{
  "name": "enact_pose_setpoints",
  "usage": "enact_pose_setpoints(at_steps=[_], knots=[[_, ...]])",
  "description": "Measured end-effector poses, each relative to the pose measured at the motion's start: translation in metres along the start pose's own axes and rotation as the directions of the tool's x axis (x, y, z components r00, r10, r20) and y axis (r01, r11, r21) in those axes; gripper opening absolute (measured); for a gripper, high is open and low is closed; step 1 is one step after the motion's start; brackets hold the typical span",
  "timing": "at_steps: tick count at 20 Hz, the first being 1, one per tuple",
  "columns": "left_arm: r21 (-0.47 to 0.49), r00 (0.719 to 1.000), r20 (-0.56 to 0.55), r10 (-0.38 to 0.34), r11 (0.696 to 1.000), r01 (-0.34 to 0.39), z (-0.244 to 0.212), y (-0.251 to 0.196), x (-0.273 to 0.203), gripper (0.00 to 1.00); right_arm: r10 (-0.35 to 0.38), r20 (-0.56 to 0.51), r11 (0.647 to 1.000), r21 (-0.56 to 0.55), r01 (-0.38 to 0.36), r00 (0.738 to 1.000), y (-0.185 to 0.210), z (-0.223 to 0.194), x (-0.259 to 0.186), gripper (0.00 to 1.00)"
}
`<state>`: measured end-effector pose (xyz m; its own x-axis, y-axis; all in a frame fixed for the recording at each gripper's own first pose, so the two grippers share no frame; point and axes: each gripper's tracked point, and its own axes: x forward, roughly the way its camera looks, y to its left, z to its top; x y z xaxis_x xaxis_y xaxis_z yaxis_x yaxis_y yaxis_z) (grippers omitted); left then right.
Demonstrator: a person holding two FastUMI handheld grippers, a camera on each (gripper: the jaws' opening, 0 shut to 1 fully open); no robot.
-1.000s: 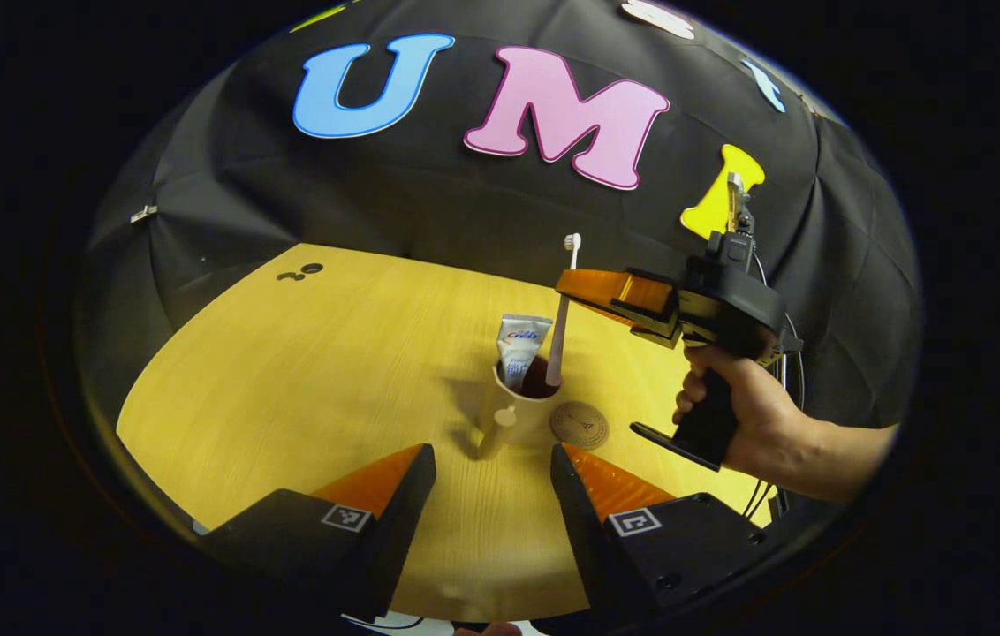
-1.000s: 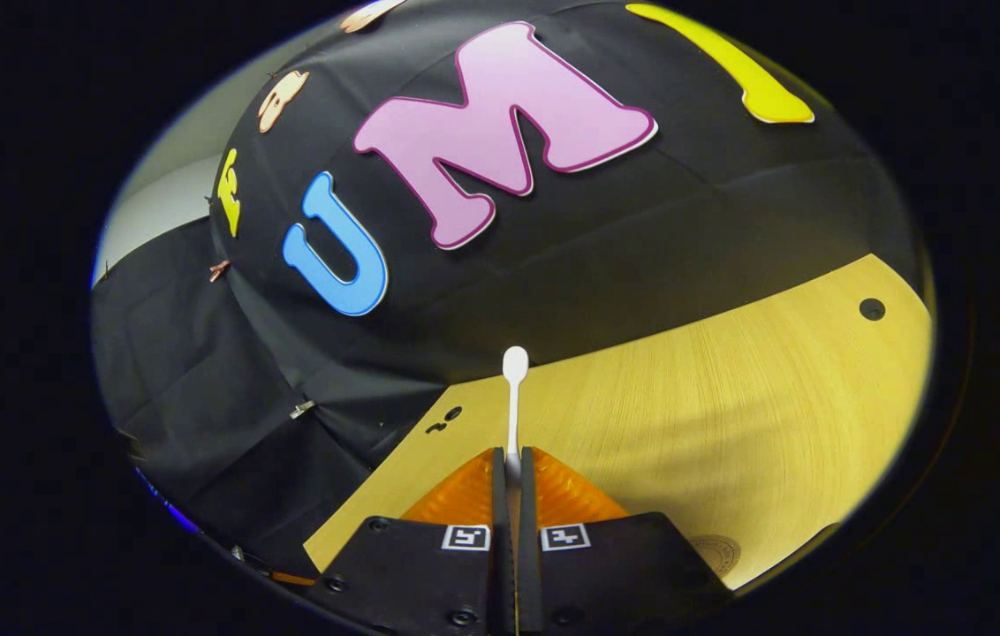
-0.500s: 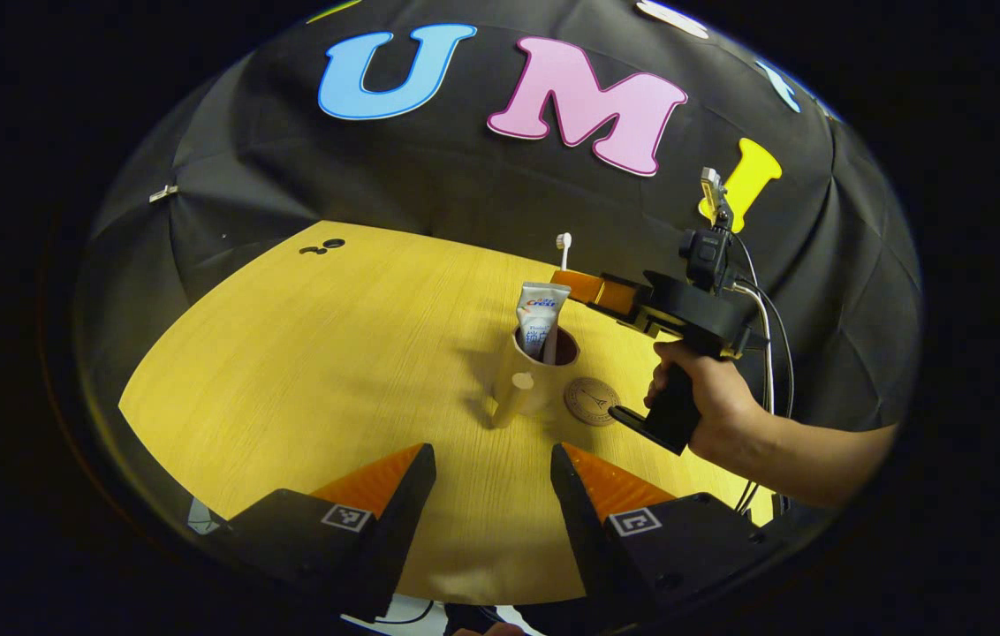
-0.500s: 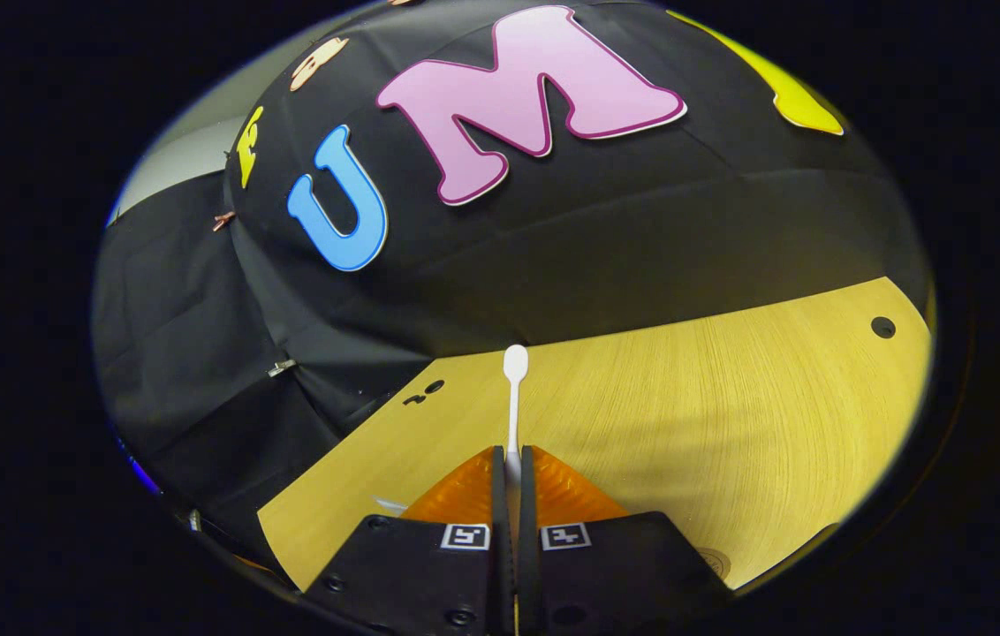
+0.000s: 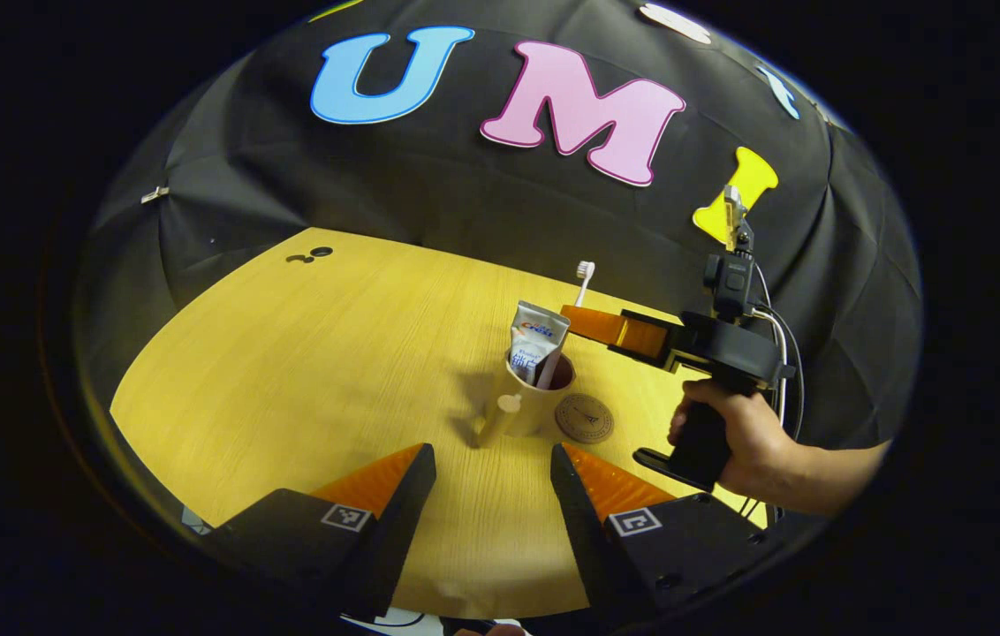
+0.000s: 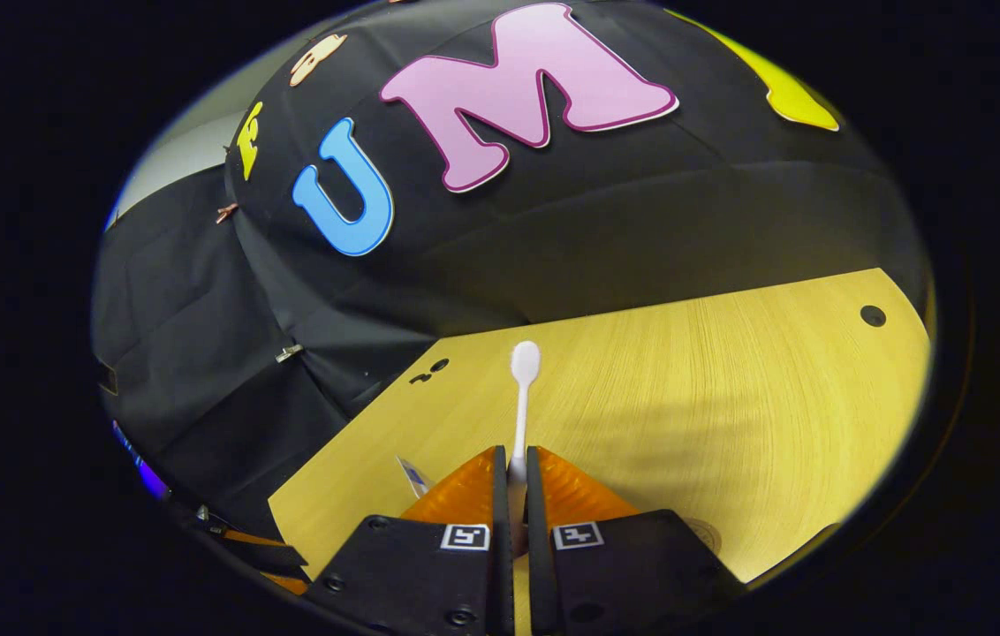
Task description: Put the toothbrush and toothpaste on the desktop into the cup, then pick up the cup and place it on the coaster on the desktop.
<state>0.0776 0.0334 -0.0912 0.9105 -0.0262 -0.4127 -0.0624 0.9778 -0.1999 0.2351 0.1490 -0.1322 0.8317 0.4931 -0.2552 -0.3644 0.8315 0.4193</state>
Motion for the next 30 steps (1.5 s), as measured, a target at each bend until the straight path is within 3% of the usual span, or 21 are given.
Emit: enact_pose_setpoints(at_steps=[6,12,18,24,30], knots=[[0.068,0.999,-0.047,-0.008,0.998,0.012,-0.009,0.004,0.02,0.83,-0.013,-0.055,1.0,0.026,0.015,0.998,0.001,-0.019,-0.018,0.17],[0.129,0.992,-0.111,-0.056,0.989,0.07,-0.015,-0.009,0.041,0.82,-0.033,-0.086,0.998,0.049,0.037,0.996,-0.004,-0.031,-0.047,0.28],[0.156,0.959,-0.265,-0.095,0.978,0.14,-0.027,-0.017,0.072,0.83,-0.057,-0.127,0.997,0.051,0.064,0.99,-0.02,-0.05,-0.093,0.3],[0.265,0.917,-0.4,0.006,0.958,0.109,-0.039,0.004,0.107,0.79,-0.116,-0.15,0.986,0.098,0.132,0.982,-0.051,-0.072,-0.152,0.3],[0.34,0.886,-0.461,0.039,0.931,0.136,-0.043,-0.003,0.139,0.76,-0.192,-0.159,0.968,0.131,0.214,0.968,-0.08,-0.093,-0.208,0.3]])
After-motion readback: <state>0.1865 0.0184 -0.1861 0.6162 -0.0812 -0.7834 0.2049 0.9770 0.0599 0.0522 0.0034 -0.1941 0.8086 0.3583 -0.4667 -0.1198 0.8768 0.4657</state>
